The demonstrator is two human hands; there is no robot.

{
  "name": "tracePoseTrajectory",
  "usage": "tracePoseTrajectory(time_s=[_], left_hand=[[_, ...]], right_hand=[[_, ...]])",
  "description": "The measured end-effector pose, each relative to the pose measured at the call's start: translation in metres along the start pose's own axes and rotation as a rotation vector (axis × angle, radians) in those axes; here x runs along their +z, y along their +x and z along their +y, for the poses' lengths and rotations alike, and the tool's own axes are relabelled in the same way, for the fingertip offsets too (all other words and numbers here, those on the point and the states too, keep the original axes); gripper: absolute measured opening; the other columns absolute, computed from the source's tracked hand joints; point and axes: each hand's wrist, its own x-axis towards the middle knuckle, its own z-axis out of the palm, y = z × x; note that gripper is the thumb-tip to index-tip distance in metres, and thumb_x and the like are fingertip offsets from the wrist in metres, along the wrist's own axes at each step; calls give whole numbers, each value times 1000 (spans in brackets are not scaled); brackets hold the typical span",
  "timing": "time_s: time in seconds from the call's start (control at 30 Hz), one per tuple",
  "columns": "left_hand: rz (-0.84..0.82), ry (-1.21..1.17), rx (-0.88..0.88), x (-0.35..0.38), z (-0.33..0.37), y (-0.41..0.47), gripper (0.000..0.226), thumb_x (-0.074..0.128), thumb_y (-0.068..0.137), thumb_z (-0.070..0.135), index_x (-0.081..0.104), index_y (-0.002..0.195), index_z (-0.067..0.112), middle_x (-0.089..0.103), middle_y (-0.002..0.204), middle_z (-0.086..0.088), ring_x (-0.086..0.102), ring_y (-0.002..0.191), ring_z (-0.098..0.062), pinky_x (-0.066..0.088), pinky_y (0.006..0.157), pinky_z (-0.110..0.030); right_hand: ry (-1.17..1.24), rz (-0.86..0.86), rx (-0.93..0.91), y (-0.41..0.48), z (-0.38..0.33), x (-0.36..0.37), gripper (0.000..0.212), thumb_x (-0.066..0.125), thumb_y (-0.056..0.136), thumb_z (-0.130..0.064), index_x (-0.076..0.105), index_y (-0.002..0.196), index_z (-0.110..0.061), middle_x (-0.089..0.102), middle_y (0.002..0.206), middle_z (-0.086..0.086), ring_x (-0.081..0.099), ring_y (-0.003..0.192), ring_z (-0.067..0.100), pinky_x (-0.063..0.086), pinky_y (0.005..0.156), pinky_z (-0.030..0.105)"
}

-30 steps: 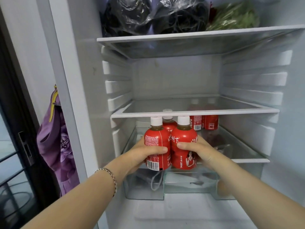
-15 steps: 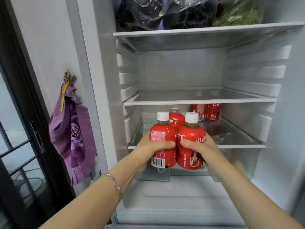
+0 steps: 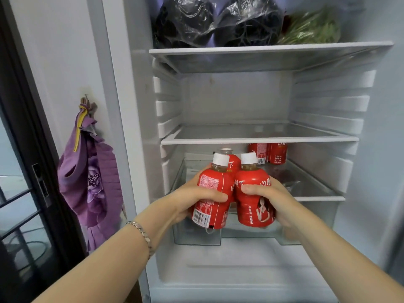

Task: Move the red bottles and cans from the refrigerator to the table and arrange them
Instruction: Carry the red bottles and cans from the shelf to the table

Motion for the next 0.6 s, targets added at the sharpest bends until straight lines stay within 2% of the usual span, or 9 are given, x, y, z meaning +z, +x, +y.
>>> tracePoseTrajectory(time_s=[0.1, 0.17, 0.23, 0.33, 0.47, 0.5, 0.57, 0.6], left_hand=[[-52, -21, 29, 2, 0, 5, 93, 80, 42, 19, 45, 126, 36, 69, 107, -5, 66, 99, -25, 53, 85, -43], [-7, -83, 63, 6, -1, 6, 84, 79, 39, 20, 52, 118, 31, 71, 96, -3, 69, 89, -22, 56, 77, -39], [71, -127, 73, 9, -1, 9, 79, 78, 35, 23, 55, 110, 24, 72, 90, -4, 69, 82, -22, 56, 72, -39], [132, -111, 64, 10, -1, 11, 84, 79, 33, 27, 55, 113, 18, 70, 95, -8, 68, 86, -25, 55, 78, -43], [159, -166, 75, 13, -1, 13, 78, 79, 35, 24, 57, 109, 17, 71, 90, -7, 70, 81, -25, 56, 71, -40], [165, -194, 77, 13, -2, 14, 77, 79, 36, 23, 57, 109, 15, 72, 89, -8, 70, 80, -25, 57, 69, -39], [168, -233, 60, 12, -1, 15, 79, 79, 36, 21, 57, 112, 13, 72, 91, -10, 70, 80, -27, 57, 69, -40], [163, -242, 50, 12, -1, 15, 80, 79, 36, 20, 56, 113, 11, 71, 91, -11, 70, 80, -27, 56, 70, -40]], right_hand=[[25, -50, 21, 10, 1, -8, 70, 86, 48, -21, 58, 113, -20, 71, 99, 6, 68, 90, 26, 54, 76, 39], [59, -72, 18, 16, -1, -10, 62, 82, 49, -21, 60, 106, -19, 72, 92, 6, 70, 81, 23, 55, 71, 36], [69, -111, -6, 22, -4, -13, 62, 80, 40, -28, 62, 99, -20, 74, 82, 3, 72, 72, 19, 55, 62, 32], [86, -162, -38, 28, -5, -15, 67, 77, 34, -35, 63, 98, -20, 74, 80, 1, 72, 70, 17, 56, 59, 29], [228, -167, -33, 29, 7, -11, 95, 90, 17, -44, 61, 103, -14, 74, 82, 7, 72, 71, 21, 57, 59, 33], [274, -158, -8, 29, 9, -10, 93, 90, 20, -44, 61, 102, -13, 74, 78, 7, 72, 68, 21, 57, 56, 33], [397, -153, 52, 30, 11, -9, 73, 85, 36, -34, 60, 100, -9, 73, 70, 7, 71, 60, 20, 58, 52, 32], [467, -149, 70, 29, 11, -9, 69, 84, 37, -29, 60, 99, -8, 72, 68, 8, 70, 58, 20, 58, 51, 32]])
